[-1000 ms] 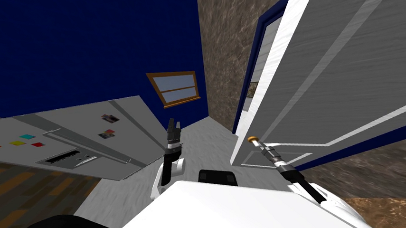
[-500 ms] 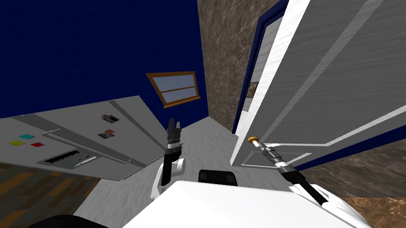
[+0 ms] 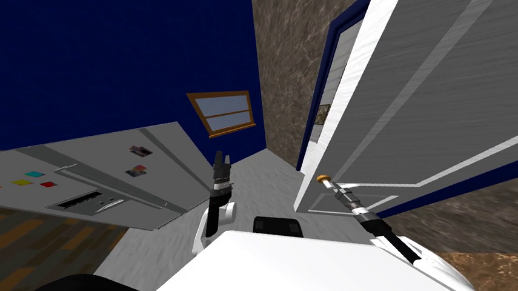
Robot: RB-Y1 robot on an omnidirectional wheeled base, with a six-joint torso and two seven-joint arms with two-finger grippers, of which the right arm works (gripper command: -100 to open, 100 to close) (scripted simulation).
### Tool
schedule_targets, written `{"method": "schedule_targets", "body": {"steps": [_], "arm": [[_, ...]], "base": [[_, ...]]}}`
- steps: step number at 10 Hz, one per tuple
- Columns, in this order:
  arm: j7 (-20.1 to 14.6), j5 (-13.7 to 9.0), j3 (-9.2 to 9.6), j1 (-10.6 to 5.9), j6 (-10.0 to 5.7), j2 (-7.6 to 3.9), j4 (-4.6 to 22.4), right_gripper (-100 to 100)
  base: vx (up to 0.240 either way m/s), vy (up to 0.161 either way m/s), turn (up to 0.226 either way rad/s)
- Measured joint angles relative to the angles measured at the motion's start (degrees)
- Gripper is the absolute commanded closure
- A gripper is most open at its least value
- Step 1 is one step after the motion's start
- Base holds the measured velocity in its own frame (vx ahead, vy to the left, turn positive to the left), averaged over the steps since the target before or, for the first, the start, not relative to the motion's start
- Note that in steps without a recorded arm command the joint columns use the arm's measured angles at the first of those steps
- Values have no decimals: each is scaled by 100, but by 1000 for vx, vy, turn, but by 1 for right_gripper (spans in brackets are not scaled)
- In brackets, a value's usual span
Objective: Pull the door open
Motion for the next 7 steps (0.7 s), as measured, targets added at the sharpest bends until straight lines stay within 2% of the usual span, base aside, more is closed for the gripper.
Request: {"method": "schedule_targets", "body": {"steps": [2, 7], "arm": [[-12, -8, 25, 57, -73, -26, -14, 100], [-11, -12, 23, 74, -71, -33, -25, 100]], "base": [[0, -3, -7], [0, 2, 4]]}}
